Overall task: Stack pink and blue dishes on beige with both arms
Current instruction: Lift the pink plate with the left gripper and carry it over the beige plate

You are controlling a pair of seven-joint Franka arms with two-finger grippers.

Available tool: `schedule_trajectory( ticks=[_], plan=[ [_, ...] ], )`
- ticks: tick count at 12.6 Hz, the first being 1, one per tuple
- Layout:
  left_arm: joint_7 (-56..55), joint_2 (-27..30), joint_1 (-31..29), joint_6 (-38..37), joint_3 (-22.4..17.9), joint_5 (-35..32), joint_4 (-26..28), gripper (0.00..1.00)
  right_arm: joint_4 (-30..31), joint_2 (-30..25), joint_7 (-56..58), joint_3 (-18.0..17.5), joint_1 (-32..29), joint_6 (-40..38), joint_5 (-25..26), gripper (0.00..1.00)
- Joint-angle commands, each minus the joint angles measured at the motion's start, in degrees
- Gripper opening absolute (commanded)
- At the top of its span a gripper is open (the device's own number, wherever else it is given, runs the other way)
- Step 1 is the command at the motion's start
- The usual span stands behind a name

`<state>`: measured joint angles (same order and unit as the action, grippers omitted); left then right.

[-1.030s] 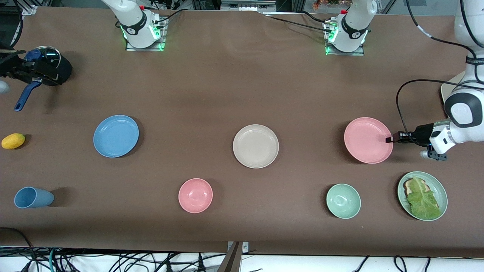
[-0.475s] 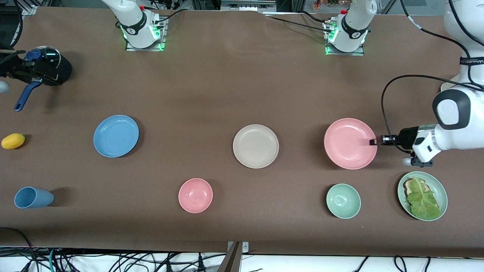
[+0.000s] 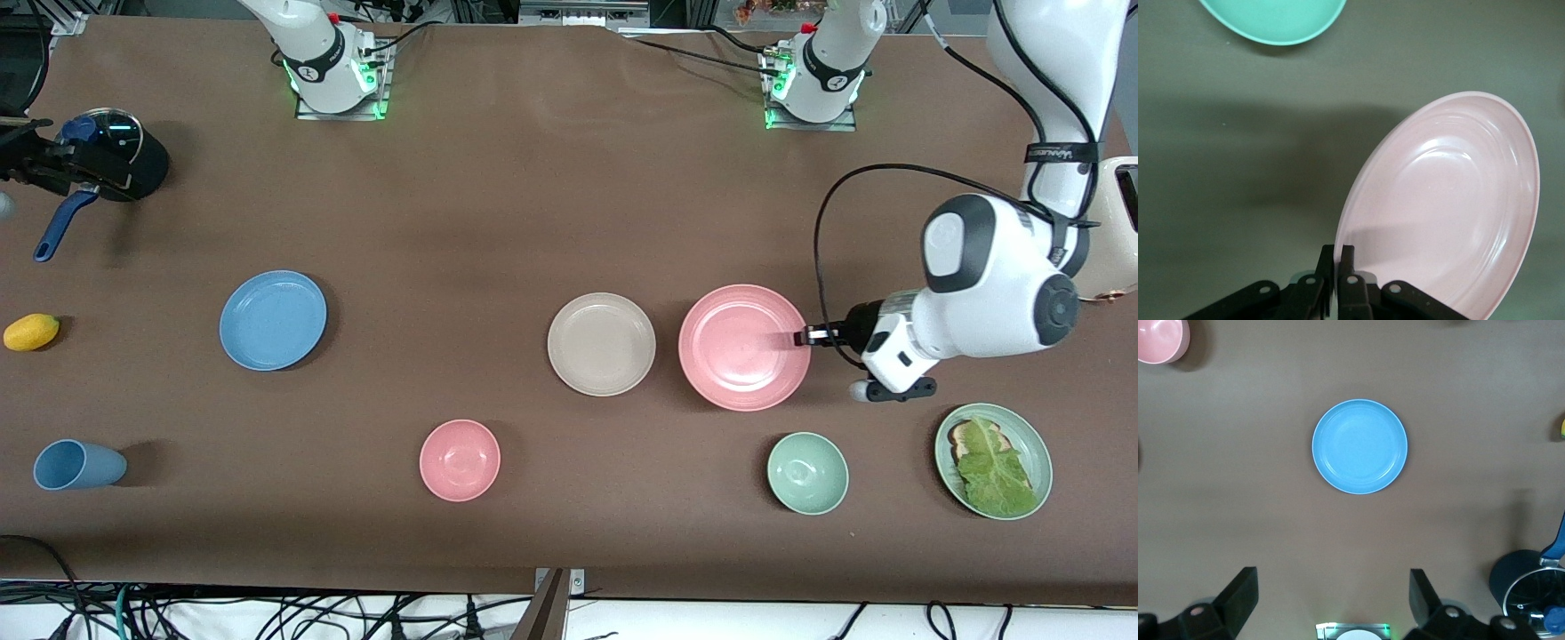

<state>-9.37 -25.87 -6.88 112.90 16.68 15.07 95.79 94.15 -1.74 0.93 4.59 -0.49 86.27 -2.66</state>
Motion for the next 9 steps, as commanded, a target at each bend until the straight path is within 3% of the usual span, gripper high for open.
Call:
schedule_trajectory(
  ticks=[1,4,9],
  plan=[
    [-6.34,-1.37,0.45,2.4,3.88,-5.83,-1.22,0.0,-0.55,0.24,1.0,0.85,-0.48,-0.76,-1.38,1.0],
    [-13.03,-2.69,4.75,6.17,4.86,-9.78,-1.31,0.0,-0.55,0.24,1.0,0.85,-0.48,-0.76,-1.38,1.0],
    [-13.57,-6.38,10.47,11.98,4.86,-12.95,-1.31,0.0,-0.46,0.24,1.0,0.94,-0.48,-0.76,-1.38,1.0]
  ],
)
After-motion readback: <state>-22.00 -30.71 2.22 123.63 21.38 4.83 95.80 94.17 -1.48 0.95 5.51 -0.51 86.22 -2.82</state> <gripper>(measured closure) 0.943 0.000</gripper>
